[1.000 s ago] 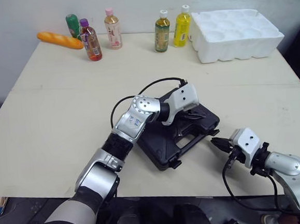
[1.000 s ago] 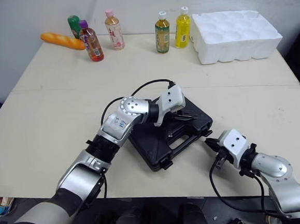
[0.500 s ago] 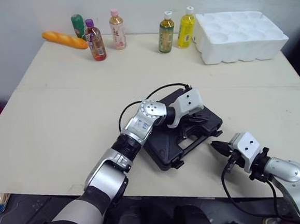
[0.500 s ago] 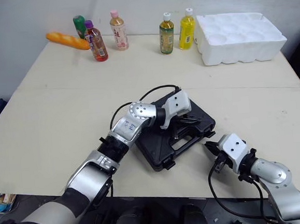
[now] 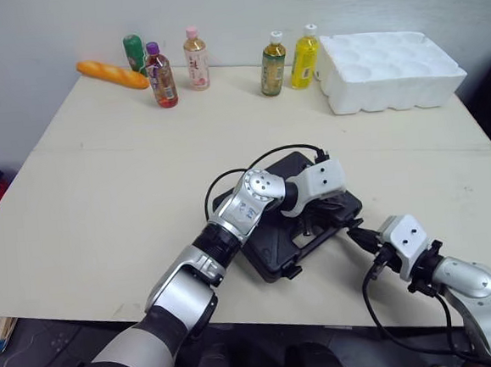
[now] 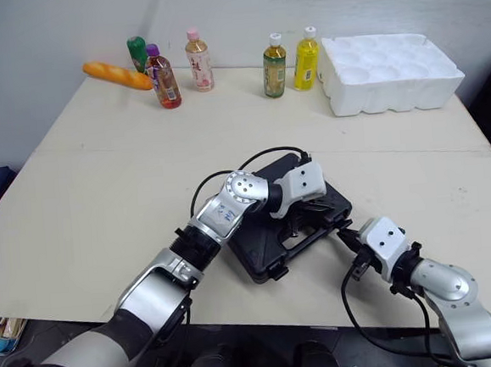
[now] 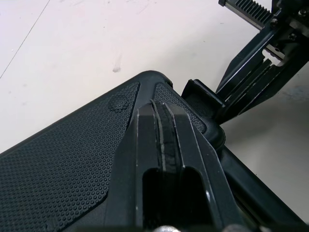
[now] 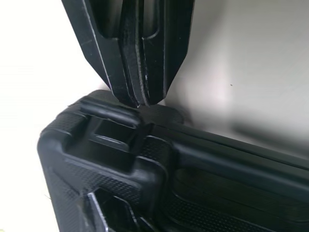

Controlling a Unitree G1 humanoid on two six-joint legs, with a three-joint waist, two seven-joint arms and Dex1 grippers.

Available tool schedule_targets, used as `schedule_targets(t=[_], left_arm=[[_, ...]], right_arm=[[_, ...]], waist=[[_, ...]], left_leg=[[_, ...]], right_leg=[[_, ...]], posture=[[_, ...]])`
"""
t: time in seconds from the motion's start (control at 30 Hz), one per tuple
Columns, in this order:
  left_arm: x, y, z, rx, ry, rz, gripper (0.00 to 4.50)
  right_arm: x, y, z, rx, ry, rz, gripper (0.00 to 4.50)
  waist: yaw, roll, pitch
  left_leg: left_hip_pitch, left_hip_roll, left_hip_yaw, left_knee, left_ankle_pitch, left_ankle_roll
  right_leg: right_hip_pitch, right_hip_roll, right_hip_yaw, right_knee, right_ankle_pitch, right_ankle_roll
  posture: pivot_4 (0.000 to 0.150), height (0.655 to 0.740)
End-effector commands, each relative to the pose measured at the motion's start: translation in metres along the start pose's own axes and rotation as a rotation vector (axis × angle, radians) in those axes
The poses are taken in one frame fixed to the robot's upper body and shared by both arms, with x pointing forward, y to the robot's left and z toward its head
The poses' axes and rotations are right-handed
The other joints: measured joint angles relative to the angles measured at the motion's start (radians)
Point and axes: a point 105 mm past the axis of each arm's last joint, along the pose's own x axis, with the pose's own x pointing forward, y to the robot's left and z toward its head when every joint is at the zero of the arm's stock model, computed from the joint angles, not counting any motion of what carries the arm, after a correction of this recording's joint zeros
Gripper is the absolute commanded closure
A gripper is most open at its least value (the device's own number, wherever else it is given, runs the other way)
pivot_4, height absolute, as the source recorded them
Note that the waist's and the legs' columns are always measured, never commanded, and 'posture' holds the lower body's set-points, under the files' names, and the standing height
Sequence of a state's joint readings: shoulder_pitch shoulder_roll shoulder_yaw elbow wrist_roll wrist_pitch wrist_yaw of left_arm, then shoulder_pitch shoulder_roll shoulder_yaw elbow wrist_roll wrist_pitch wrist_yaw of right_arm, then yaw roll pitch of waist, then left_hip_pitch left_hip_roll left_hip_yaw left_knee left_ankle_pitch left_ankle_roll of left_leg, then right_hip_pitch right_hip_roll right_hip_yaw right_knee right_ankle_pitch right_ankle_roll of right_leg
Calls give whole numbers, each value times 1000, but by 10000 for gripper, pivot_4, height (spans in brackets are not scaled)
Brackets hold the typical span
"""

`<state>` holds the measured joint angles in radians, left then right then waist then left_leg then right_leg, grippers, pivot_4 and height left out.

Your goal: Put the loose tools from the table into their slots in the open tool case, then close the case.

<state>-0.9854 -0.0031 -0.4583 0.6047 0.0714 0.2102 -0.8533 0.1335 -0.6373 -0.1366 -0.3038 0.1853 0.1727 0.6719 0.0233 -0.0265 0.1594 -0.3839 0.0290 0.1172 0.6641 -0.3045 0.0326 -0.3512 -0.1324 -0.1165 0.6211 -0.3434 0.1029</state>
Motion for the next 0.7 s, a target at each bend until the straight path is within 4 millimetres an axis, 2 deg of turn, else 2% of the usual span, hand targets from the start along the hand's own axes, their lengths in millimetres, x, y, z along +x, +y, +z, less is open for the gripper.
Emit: schedule_targets(t=[0.03, 0.17, 0.3, 0.7], left_arm=[[2, -24, -72, -142, 244, -52, 44387], [0, -20, -74, -144, 253, -28, 44387], [-2, -18, -76, -146, 259, -19, 44387], [-7, -15, -82, -154, 280, 17, 44387]], right_arm=[[-6, -14, 9, -44, -29, -41, 45000], [-5, -14, 11, -47, -43, -37, 45000], [-4, -15, 14, -47, -55, -38, 45000], [8, -16, 26, -37, -93, 7, 45000]], waist=[[0, 0, 0], [0, 0, 0], [-2, 0, 0], [-9, 1, 0]], left_leg=[[0, 0, 0, 0, 0, 0], [2, 0, 0, 0, 0, 0], [11, 1, 0, 0, -7, 4], [12, 2, 0, -1, -7, 3]], right_leg=[[0, 0, 0, 0, 0, 0], [3, 0, 0, -1, 0, 0], [12, 0, 0, -3, 0, 0], [12, 0, 1, -4, 0, 0]], posture=[[1500, 7400], [1500, 7400], [1500, 7400], [1500, 7400]])
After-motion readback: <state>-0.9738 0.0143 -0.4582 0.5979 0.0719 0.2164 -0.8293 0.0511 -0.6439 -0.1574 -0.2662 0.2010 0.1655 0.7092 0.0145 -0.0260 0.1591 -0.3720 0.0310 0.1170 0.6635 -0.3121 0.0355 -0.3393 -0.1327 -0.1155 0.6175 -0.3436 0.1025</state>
